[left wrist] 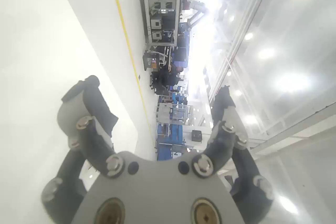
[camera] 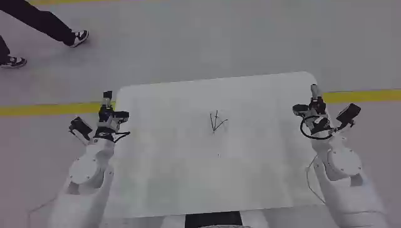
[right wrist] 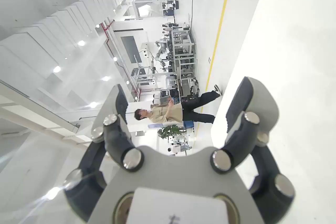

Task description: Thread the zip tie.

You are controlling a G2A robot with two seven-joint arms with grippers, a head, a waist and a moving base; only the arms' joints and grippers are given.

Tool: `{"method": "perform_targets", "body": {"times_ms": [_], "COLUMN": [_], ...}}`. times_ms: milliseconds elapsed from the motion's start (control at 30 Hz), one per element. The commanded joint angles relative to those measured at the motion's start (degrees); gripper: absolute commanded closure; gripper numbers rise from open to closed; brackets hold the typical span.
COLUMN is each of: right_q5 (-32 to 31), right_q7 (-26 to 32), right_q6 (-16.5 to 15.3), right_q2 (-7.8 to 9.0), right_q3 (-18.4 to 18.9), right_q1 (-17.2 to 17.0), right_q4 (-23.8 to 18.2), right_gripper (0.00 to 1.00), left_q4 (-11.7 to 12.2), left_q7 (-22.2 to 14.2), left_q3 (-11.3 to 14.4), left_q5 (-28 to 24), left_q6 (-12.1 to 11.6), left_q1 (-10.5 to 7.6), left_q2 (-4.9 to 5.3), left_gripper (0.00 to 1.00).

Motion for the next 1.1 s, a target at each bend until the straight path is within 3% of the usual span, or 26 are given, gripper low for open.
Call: {"method": "perform_targets", "body": {"times_ms": [0, 133, 300, 700, 733, 800, 933, 1067], "right_q5": [0.0, 0.0, 0.0, 0.0, 0.0, 0.0, 0.0, 0.0], "right_q7": [0.0, 0.0, 0.0, 0.0, 0.0, 0.0, 0.0, 0.0], "right_q6": [0.0, 0.0, 0.0, 0.0, 0.0, 0.0, 0.0, 0.0], "right_q2": [0.0, 0.0, 0.0, 0.0, 0.0, 0.0, 0.0, 0.0], "right_q3": [0.0, 0.0, 0.0, 0.0, 0.0, 0.0, 0.0, 0.0], "right_q1": [0.0, 0.0, 0.0, 0.0, 0.0, 0.0, 0.0, 0.0], "right_q4": [0.0, 0.0, 0.0, 0.0, 0.0, 0.0, 0.0, 0.0], "right_gripper": [0.0, 0.0, 0.0, 0.0, 0.0, 0.0, 0.0, 0.0], "left_q4": [-0.9, -2.9, -4.3, -4.3, -5.4, -6.6, -7.4, -7.3], "left_q7": [-0.5, -2.7, -7.8, -7.8, -9.2, -13.0, -14.5, -16.9], "left_q3": [0.7, 2.5, 5.4, 5.4, 6.0, 7.5, 11.2, 16.7], "left_q5": [1.7, 5.8, 14.8, 14.8, 15.8, 20.4, 24.9, 30.5], "left_q6": [-0.3, 1.1, 4.4, 4.4, 4.2, 6.8, 9.2, 12.3], "left_q1": [-0.29, 0.12, 1.08, 1.08, 0.66, -1.34, -4.57, -7.24], "left_q2": [-0.03, 0.0, 0.41, 0.41, 0.48, 0.75, 0.66, 0.47], "left_gripper": [0.0, 0.0, 0.0, 0.0, 0.0, 0.0, 0.0, 0.0]}}
